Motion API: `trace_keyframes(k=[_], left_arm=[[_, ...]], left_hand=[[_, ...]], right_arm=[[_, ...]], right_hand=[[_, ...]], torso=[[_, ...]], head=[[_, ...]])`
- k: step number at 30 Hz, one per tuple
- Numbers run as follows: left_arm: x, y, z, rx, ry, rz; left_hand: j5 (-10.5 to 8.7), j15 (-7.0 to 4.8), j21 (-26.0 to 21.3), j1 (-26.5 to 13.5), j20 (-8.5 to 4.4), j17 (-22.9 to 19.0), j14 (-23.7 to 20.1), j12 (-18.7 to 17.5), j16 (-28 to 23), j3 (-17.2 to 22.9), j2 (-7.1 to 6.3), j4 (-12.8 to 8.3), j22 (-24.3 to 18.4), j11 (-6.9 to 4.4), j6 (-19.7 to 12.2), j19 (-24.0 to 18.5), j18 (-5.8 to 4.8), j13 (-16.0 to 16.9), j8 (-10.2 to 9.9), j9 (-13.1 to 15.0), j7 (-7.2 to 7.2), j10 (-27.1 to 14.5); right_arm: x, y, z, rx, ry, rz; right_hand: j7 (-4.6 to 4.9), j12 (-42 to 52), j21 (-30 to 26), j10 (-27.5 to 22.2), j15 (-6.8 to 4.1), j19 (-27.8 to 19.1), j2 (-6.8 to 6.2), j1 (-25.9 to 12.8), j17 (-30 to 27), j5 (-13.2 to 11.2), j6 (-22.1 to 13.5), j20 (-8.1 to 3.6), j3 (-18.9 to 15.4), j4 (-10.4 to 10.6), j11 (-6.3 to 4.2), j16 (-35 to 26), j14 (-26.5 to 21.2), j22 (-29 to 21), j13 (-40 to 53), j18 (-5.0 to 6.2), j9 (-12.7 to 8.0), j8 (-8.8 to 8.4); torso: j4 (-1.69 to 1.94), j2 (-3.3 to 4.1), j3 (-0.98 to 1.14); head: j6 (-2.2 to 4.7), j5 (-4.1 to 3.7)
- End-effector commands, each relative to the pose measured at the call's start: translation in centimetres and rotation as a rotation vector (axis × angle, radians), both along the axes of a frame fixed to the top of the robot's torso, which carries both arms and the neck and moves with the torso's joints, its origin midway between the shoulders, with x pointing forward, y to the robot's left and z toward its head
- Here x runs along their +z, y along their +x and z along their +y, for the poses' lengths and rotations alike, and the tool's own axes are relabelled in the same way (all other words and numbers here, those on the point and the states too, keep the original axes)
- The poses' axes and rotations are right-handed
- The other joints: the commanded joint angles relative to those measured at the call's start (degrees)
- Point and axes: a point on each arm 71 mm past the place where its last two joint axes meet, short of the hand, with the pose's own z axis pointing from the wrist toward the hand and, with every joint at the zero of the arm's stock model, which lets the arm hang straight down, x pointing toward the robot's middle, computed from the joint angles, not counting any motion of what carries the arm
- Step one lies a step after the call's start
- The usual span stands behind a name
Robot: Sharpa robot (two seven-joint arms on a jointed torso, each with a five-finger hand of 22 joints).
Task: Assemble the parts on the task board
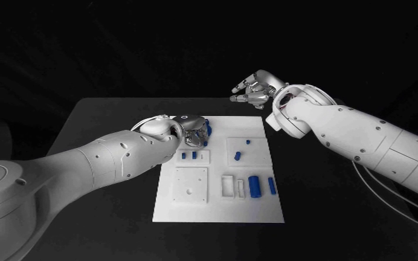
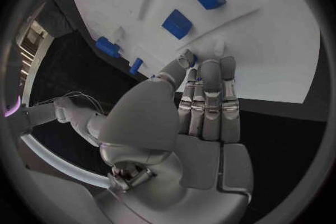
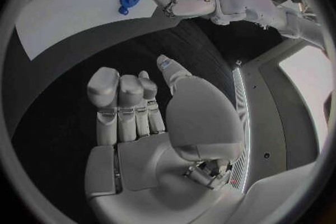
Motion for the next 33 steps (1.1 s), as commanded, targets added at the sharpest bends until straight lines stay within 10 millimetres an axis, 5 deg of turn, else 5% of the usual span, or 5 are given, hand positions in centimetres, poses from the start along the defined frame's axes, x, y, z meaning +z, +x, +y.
trace_keyframes(k=[1, 33], left_arm=[[-0.1, -0.2, -0.3, -0.019, -0.005, 0.007], [-1.3, -0.3, -0.5, -0.010, -0.011, 0.039]], left_hand=[[0.14, -0.14, 0.3, 0.0, -0.02, -0.1, 0.0, -0.2, 0.2, 0.1, 0.54, 0.2, 1.3, -0.05, 0.2, -0.2, 0.95, 0.0, -0.1, 0.0, 0.14, 0.5], [-0.14, -0.36, 0.8, -0.1, -0.18, -0.4, 0.5, -0.1, 1.4, -0.5, 1.65, 1.5, 1.2, -0.52, 1.1, 0.0, 0.84, 0.0, -0.1, 0.1, -0.06, 1.8]], right_arm=[[0.0, 0.0, 0.2, 0.012, -0.001, -0.002], [0.0, 0.0, 0.4, 0.015, 0.000, -0.001]], right_hand=[[0.08, 0.0, 0.0, -0.2, 0.11, 1.8, 0.01, -0.2, 0.0, 0.0, -0.1, 0.20, 0.1, 0.3, -0.08, -0.1, 0.2, 6.3, 0.0, 0.84, 0.0, -0.25], [0.04, 0.2, 0.0, -0.1, 0.09, 1.8, 0.04, -0.2, 0.0, 0.1, 0.1, 0.18, 0.2, 0.3, -0.11, -0.1, 0.2, 6.3, 0.1, 0.83, 0.0, -0.23]], torso=[[0.01, -0.02, 0.02], [-0.01, -0.08, 0.01]], head=[[-0.03, 0.07], [-0.45, -0.09]])
